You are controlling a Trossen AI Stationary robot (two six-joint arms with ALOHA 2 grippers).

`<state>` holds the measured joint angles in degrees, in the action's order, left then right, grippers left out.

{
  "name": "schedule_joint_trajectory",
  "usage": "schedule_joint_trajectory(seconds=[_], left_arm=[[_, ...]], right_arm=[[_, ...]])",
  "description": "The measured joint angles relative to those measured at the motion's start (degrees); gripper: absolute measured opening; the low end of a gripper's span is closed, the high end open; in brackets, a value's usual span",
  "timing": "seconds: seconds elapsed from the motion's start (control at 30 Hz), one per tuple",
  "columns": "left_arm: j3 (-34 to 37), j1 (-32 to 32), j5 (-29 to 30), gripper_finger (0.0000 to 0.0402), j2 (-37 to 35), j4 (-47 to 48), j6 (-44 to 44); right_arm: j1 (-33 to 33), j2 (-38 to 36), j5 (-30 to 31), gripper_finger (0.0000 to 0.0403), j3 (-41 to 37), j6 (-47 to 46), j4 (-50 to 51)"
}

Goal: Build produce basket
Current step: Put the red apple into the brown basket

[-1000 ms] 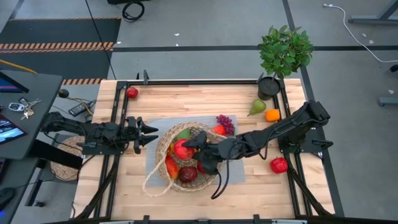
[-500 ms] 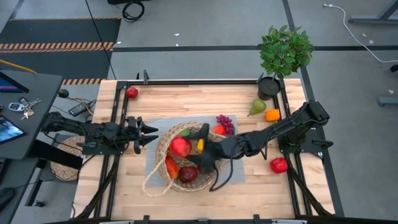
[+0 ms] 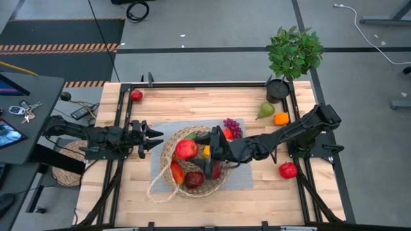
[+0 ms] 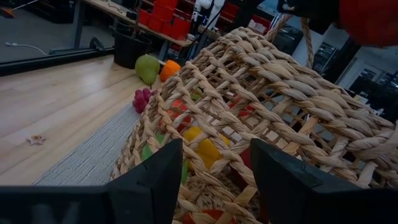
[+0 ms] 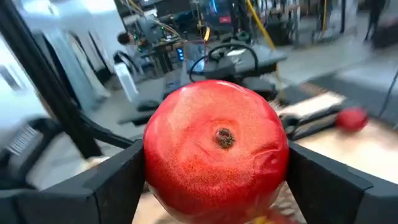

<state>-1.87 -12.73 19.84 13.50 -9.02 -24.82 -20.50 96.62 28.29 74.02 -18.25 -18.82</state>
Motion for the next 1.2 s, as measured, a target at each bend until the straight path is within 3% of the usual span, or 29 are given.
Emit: schedule_joint_trajectory(seconds=[0.27,0.57,0.9,1.2], left_arm=[[0.0,0.0,0.0,0.0194,0.0,0.0,0.0],[0.0,0.0,0.0,0.0198,0.0,-0.1,0.0],[0.0,0.0,0.0,0.0193,0.0,-0.1,0.0],[0.0,0.0,0.0,0.0196,0.0,-0.1,0.0]], right_arm=[[0.4,-0.5,-5.9,0.0352,0.0,-13.2,-2.8],[-0.8,-0.5,-6.0,0.0352,0.0,-10.5,-1.5],[-0.8,-0.2,-3.3,0.0352,0.0,-8.8,18.3],[1.0,-0.2,-3.9,0.0352,0.0,1.3,29.6]])
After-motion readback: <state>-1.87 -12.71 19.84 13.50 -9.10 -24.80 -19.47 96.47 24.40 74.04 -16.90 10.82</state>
